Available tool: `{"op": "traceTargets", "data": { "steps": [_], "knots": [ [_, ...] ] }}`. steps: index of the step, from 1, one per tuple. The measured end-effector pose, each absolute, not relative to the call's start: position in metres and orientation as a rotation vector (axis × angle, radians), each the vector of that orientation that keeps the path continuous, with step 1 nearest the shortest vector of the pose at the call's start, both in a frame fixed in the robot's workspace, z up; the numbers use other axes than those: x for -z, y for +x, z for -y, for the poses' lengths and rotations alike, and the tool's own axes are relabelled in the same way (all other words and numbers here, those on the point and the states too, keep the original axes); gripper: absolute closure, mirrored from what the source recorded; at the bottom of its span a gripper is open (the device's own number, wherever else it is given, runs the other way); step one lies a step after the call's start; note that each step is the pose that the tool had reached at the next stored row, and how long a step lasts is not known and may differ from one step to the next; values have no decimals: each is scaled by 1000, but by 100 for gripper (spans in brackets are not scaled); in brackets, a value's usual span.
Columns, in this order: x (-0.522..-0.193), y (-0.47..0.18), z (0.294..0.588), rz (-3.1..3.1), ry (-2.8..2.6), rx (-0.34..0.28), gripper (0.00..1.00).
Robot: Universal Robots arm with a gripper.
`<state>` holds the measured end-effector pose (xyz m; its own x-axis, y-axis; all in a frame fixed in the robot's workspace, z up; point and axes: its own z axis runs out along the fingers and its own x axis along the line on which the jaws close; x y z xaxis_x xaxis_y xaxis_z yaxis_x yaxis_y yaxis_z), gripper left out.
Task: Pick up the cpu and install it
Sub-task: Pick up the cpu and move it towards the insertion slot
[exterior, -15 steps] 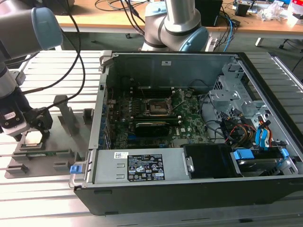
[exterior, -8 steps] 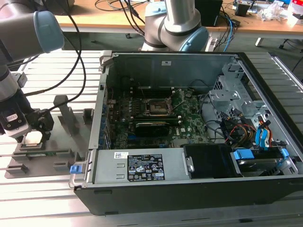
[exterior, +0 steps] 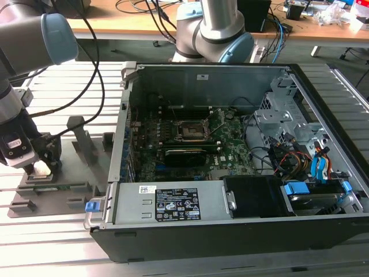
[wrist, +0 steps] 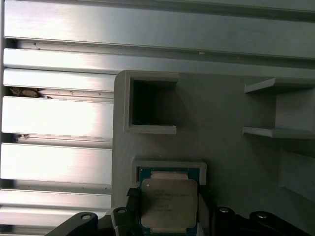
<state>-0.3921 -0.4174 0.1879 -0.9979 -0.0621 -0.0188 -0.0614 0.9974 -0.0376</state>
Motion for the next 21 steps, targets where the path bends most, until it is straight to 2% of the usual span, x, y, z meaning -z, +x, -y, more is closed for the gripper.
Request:
{"op": "traceTargets", "data": {
  "steps": [21],
  "knots": [
    [-187, -392, 417, -3120, -96, 58, 45]
  ]
}}
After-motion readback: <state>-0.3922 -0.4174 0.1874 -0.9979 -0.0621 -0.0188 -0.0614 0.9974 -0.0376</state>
